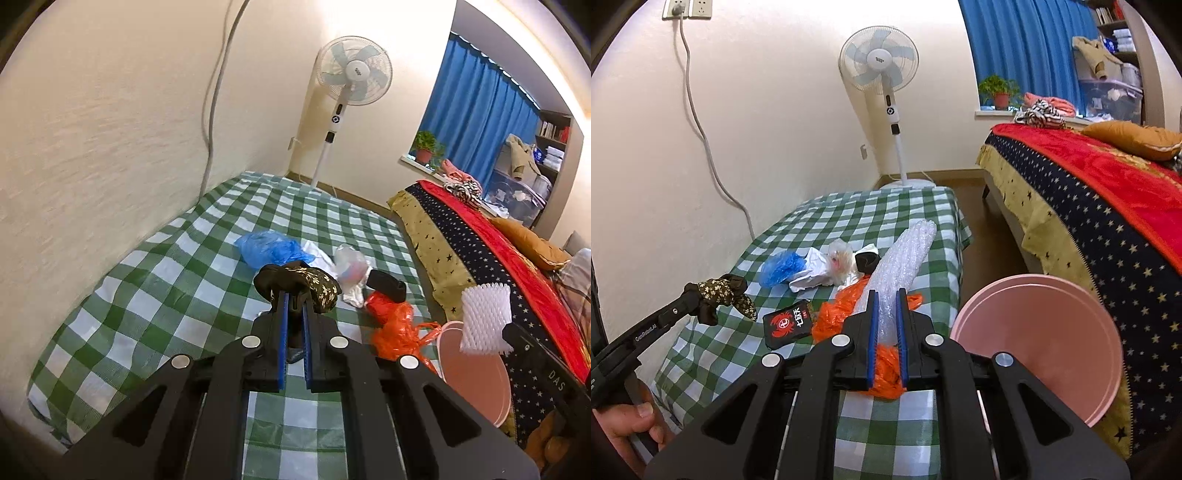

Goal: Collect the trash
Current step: 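Carry the cloth and the white bubble wrap over the pink bin with both tools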

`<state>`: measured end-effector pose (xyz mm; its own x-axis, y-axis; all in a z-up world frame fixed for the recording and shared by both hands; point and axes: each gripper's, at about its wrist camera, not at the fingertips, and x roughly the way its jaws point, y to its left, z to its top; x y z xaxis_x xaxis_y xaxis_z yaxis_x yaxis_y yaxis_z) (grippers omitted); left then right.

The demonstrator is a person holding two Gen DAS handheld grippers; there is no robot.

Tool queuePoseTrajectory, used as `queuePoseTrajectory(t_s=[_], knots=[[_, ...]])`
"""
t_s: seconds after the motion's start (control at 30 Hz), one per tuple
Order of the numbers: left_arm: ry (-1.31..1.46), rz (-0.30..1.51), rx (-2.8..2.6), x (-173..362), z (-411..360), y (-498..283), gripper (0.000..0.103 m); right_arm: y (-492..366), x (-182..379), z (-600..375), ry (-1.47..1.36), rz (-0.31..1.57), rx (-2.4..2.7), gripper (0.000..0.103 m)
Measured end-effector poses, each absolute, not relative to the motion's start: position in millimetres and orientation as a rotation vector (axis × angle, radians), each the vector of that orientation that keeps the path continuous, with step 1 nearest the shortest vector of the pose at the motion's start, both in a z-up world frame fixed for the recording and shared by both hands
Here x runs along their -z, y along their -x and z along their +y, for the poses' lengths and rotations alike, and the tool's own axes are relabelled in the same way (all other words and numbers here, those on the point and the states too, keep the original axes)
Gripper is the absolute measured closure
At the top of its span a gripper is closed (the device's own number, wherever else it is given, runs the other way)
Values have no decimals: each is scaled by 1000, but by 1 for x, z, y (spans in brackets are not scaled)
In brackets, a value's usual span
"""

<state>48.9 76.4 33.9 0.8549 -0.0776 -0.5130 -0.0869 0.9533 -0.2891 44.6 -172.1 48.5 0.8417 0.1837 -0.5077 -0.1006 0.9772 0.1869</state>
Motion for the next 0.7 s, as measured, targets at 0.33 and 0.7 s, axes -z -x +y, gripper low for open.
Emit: queuePoseTrajectory(t_s=[0.33, 0.7], knots=[[285, 522, 37, -45, 61, -36, 96, -31, -67, -186, -136, 522, -124, 93], [265, 508, 77, -52, 42, -31, 96, -19, -82, -193, -110, 511, -106, 93]])
